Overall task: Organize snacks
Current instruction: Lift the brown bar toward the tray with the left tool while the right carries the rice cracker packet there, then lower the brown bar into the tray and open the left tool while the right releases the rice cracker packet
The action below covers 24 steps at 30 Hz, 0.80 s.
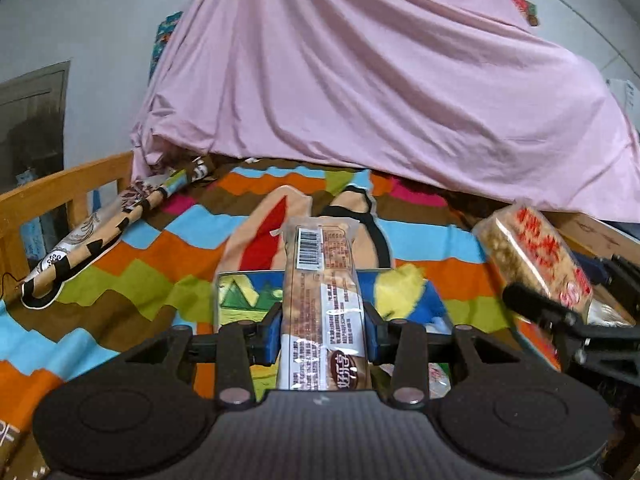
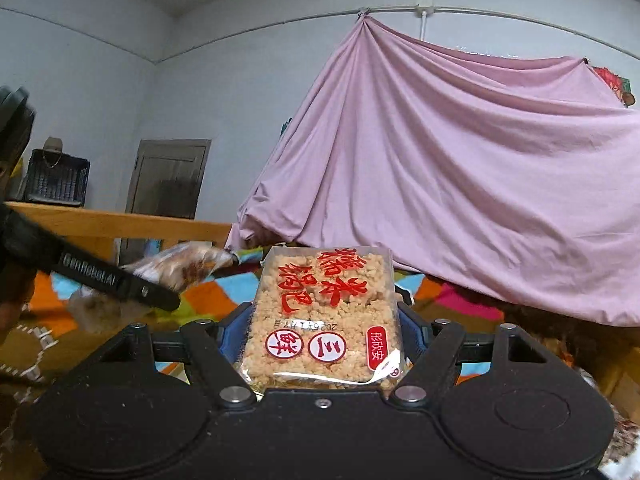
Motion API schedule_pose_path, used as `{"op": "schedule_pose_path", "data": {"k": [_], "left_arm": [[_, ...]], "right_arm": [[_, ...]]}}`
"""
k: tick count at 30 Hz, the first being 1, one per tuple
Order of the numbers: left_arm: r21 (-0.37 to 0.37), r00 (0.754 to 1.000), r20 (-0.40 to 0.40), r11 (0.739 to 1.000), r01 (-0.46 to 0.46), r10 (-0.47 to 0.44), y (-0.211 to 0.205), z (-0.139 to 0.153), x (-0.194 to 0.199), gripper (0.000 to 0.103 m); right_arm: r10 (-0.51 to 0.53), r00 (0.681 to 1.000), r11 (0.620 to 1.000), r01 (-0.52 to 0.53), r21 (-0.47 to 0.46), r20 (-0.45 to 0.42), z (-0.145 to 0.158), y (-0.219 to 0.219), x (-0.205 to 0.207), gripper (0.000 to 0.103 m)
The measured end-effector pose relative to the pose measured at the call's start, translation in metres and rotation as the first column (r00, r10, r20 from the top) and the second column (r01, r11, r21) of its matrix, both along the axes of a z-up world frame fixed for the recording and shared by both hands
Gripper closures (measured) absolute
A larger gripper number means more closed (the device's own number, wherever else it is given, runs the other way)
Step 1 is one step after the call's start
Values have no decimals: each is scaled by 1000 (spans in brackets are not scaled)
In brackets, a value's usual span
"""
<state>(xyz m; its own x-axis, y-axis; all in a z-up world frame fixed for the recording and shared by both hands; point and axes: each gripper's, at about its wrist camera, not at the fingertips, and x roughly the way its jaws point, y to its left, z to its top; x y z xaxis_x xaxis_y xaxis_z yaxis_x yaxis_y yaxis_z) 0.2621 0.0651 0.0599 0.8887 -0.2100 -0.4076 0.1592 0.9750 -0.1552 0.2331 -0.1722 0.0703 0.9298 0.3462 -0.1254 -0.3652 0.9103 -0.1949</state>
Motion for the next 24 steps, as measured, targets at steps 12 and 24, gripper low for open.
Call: {"op": "schedule_pose_path", "data": {"k": [12,24], "left_arm": [[-8,995,-85,998,-56,55,22,-71,74,60],[39,979,-192,997,-61,67,22,-121,108,60]], "right_arm": [[3,996,999,0,33,-92,-54,47,95,28],[-34,961,999,32,-11,-274,-125,60,141,28]]}}
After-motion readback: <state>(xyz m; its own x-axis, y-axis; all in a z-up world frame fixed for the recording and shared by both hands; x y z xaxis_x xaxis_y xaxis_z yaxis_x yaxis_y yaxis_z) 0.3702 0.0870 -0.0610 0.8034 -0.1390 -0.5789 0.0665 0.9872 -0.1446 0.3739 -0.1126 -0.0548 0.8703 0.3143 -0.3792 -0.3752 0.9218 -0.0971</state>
